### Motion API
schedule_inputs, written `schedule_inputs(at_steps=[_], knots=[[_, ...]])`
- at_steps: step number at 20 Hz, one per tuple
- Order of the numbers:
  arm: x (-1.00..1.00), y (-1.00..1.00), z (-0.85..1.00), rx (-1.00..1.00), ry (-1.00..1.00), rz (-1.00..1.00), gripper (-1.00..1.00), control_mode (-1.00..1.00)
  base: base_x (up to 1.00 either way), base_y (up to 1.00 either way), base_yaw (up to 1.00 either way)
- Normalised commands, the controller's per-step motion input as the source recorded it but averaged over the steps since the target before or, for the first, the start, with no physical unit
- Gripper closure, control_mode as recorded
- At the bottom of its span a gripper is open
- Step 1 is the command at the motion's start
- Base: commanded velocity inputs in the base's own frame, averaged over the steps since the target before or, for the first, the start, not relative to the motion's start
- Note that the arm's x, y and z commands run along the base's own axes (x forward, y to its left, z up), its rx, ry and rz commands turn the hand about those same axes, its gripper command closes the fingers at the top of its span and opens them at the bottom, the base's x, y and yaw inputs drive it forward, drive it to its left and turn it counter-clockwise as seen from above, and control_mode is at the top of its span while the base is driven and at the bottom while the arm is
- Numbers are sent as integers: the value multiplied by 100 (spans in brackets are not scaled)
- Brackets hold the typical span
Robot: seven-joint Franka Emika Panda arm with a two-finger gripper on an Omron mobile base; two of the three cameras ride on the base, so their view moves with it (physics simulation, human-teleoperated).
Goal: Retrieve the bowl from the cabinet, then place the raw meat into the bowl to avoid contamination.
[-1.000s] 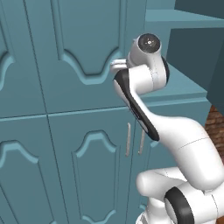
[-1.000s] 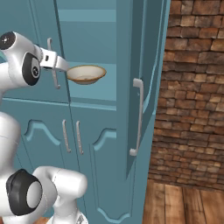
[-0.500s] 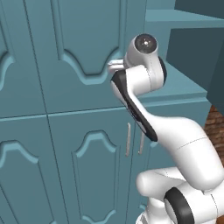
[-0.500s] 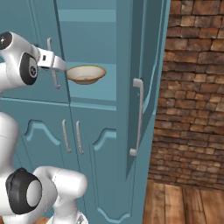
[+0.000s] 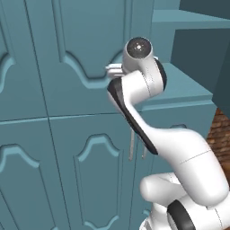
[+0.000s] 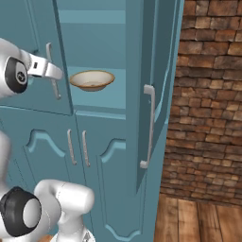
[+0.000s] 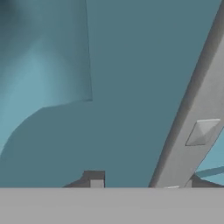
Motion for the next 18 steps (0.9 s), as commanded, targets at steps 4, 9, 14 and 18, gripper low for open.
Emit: schedule_inputs(at_steps=[4,9,14,18], knots=[[-59,37,0,0,1,-15,100,-100,0,0,0],[-64,42,0,-1,0,-16,100,-100,0,0,0],[-61,54,0,-2,0,-17,100,-100,0,0,0],[-62,59,0,-4,0,-14,100,-100,0,0,0]])
